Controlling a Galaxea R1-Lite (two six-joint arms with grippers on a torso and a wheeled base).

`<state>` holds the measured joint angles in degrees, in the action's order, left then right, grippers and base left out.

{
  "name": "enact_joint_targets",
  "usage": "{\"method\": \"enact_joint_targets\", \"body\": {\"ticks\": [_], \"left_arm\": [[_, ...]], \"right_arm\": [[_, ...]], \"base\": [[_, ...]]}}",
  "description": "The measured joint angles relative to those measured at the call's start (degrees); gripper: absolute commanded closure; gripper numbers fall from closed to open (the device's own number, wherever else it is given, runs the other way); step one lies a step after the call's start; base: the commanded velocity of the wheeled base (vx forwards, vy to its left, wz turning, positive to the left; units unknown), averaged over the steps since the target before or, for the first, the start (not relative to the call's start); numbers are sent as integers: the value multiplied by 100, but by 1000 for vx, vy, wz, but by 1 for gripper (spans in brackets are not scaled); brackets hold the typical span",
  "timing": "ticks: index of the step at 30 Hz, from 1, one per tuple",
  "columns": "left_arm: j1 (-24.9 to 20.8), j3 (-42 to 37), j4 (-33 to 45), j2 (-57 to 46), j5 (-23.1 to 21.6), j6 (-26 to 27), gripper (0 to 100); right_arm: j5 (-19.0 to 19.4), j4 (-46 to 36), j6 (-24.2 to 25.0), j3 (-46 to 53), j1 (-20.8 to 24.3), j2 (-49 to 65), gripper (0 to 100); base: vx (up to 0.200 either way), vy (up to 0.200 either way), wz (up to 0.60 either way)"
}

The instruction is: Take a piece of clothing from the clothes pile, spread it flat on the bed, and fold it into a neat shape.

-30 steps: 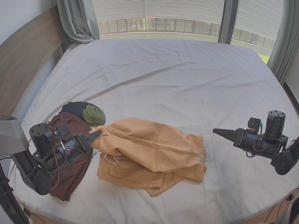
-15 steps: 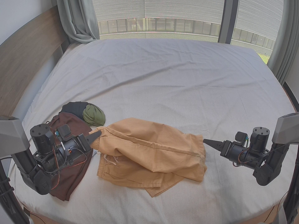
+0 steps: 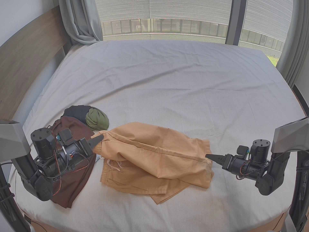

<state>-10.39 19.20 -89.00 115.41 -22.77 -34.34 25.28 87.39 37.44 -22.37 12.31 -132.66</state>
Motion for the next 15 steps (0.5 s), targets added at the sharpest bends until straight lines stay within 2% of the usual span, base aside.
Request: {"method": "enact_joint_targets", "body": {"ticks": [8, 15], "left_arm": [[2, 39, 2, 44, 0, 18, 100], [28, 48, 5, 61, 2, 21, 100]], "right_arm": [[6, 68, 68, -127, 55, -378, 0], [22, 77, 321, -277, 124, -566, 0]], "base": [[0, 0, 0], [0, 0, 0]]}}
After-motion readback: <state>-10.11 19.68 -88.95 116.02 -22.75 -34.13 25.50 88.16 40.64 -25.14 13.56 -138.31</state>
